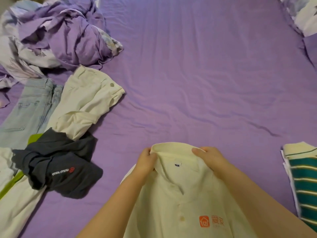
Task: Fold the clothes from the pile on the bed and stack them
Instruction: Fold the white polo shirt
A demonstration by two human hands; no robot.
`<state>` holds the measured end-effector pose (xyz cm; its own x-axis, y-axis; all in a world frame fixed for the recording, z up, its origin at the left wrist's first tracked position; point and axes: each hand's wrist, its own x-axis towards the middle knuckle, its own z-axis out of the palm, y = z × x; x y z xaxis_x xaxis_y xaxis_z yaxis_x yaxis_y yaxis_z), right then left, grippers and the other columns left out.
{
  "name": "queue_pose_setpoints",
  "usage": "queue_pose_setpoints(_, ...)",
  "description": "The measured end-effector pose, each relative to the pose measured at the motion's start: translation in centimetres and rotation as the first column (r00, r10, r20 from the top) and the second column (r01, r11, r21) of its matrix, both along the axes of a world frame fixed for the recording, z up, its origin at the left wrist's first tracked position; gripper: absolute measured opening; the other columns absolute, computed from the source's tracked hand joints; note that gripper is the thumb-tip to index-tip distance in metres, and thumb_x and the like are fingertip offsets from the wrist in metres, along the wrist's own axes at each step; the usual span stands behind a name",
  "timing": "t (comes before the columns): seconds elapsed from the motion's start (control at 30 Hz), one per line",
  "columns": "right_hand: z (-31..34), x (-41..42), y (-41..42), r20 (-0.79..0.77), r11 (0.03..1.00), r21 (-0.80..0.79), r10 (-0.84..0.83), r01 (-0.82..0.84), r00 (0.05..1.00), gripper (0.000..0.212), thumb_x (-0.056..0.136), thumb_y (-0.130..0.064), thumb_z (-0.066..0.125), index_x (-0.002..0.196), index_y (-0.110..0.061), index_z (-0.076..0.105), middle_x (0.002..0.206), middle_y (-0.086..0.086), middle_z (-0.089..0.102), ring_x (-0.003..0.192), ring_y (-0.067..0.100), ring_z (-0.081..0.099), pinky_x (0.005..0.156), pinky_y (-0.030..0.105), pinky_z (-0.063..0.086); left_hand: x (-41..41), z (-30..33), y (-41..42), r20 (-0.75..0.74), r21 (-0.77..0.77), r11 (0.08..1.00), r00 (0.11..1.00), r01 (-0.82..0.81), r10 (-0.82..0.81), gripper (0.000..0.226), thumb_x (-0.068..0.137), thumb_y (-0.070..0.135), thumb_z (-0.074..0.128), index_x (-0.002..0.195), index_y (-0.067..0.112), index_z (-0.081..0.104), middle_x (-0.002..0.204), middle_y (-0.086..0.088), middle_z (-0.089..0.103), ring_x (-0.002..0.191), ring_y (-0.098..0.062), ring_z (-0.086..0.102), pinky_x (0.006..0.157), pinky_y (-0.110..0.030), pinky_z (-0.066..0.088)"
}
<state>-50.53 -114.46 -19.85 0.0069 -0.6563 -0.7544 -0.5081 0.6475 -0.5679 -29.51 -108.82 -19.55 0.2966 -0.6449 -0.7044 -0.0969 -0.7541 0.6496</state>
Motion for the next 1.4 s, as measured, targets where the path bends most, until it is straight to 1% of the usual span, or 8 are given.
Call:
queue_pose_setpoints(0.17, 1.1, -0.7, 0.8, 0.142, 0.986, 0.077, -0.158, 0.149, 0.977, 0.036, 0.089, -0.035, 0.065, 0.109, -0.005, 0.068, 0.102, 0.014, 0.071, 0.097, 0.031, 0.066, 0.094, 0.045, 0.051, 1.4, 0.7, 1.9, -0.023, -0.066, 0.996, 0.998, -0.055, 0.054, 0.018, 0.095, 0.020, 0.055, 0.095, 0.007, 0.068, 0.086, -0.004, 0.062, 0.080, -0.018, 0.053, 0.073, -0.030, 0.043)
queue_pose_setpoints(0.47, 2.0, -0.9, 2.1, 0.299, 0.918, 0.261, -0.371, 0.299, 0.879, 0.034, 0.092, -0.027, 0.060, 0.107, 0.003, 0.065, 0.092, 0.019, 0.070, 0.077, 0.029, 0.066, 0.069, 0.037, 0.054, 3.3, 2.1, 2.6, -0.396, 0.323, 0.871, 0.784, -0.370, 0.479, 0.023, 0.098, 0.025, 0.052, 0.094, 0.004, 0.063, 0.092, -0.012, 0.066, 0.085, -0.028, 0.061, 0.077, -0.042, 0.048)
queue_pose_setpoints(0.7, 1.2, -1.3, 2.4, 0.451, 0.836, 0.244, -0.546, 0.492, 0.706, 0.032, 0.093, -0.009, 0.057, 0.125, -0.006, 0.057, 0.111, 0.012, 0.065, 0.081, 0.018, 0.068, 0.069, 0.033, 0.056, 2.9, 1.6, 4.1, -0.542, 0.152, 0.887, 0.714, -0.435, 0.443, 0.045, 0.097, 0.003, 0.049, 0.139, 0.018, 0.046, 0.131, -0.001, 0.056, 0.113, -0.026, 0.058, 0.099, -0.047, 0.044)
queue_pose_setpoints(1.07, 0.1, -1.3, 3.3, 0.544, 0.823, 0.218, -0.549, 0.524, 0.635, 0.031, 0.092, 0.012, 0.046, 0.108, -0.011, 0.060, 0.083, 0.004, 0.062, 0.062, 0.012, 0.068, 0.057, 0.024, 0.057, 1.6, -0.5, 6.9, -0.619, 0.247, 0.883, 0.637, -0.399, 0.460, 0.068, 0.077, -0.025, 0.034, 0.132, 0.013, 0.050, 0.107, -0.008, 0.066, 0.091, -0.027, 0.063, 0.069, -0.037, 0.054)
queue_pose_setpoints(1.17, -0.1, -0.9, 3.9, 0.420, 0.927, 0.042, -0.354, 0.372, 0.836, 0.029, 0.091, 0.006, 0.053, 0.115, -0.009, 0.060, 0.090, 0.003, 0.066, 0.074, 0.015, 0.066, 0.060, 0.019, 0.056, 0.9, -0.8, 7.2, -0.330, 0.127, 0.969, 0.912, -0.211, 0.242, 0.065, 0.085, -0.010, 0.054, 0.139, 0.024, 0.042, 0.117, -0.004, 0.062, 0.101, -0.026, 0.062, 0.078, -0.040, 0.054)
queue_pose_setpoints(1.23, -0.3, -1.0, 4.1, 0.246, 0.971, -0.155, -0.138, 0.180, 0.959, 0.028, 0.089, -0.002, 0.060, 0.116, -0.011, 0.063, 0.099, -0.002, 0.065, 0.087, 0.014, 0.064, 0.066, 0.013, 0.051, 0.6, -0.6, 7.2, 0.045, -0.032, 0.991, 0.991, 0.129, -0.128, 0.075, 0.087, 0.007, 0.062, 0.148, 0.032, 0.026, 0.133, 0.004, 0.047, 0.119, -0.021, 0.052, 0.097, -0.036, 0.045)
queue_pose_setpoints(1.33, -0.3, -1.6, 4.1, -0.059, 0.893, -0.421, 0.151, -0.162, 0.987, 0.039, 0.088, -0.006, 0.062, 0.125, -0.018, 0.061, 0.133, 0.005, 0.050, 0.123, 0.017, 0.046, 0.100, 0.022, 0.038, 0.7, 0.0, 6.2, 0.488, -0.067, 0.886, 0.790, 0.458, -0.372, 0.056, 0.090, 0.041, 0.052, 0.142, 0.046, 0.032, 0.146, 0.008, 0.029, 0.129, -0.016, 0.034, 0.105, -0.033, 0.033)
queue_pose_setpoints(1.4, 0.0, -2.0, 4.2, -0.142, 0.801, -0.479, 0.332, -0.358, 0.932, 0.044, 0.091, -0.001, 0.054, 0.127, -0.025, 0.060, 0.148, 0.005, 0.033, 0.136, 0.018, 0.032, 0.109, 0.025, 0.028, 1.2, 0.2, 5.0, 0.665, 0.074, 0.620, 0.425, 0.781, -0.614, 0.045, 0.095, 0.040, 0.041, 0.139, 0.047, 0.038, 0.158, 0.006, 0.008, 0.141, -0.020, 0.014, 0.113, -0.034, 0.015)
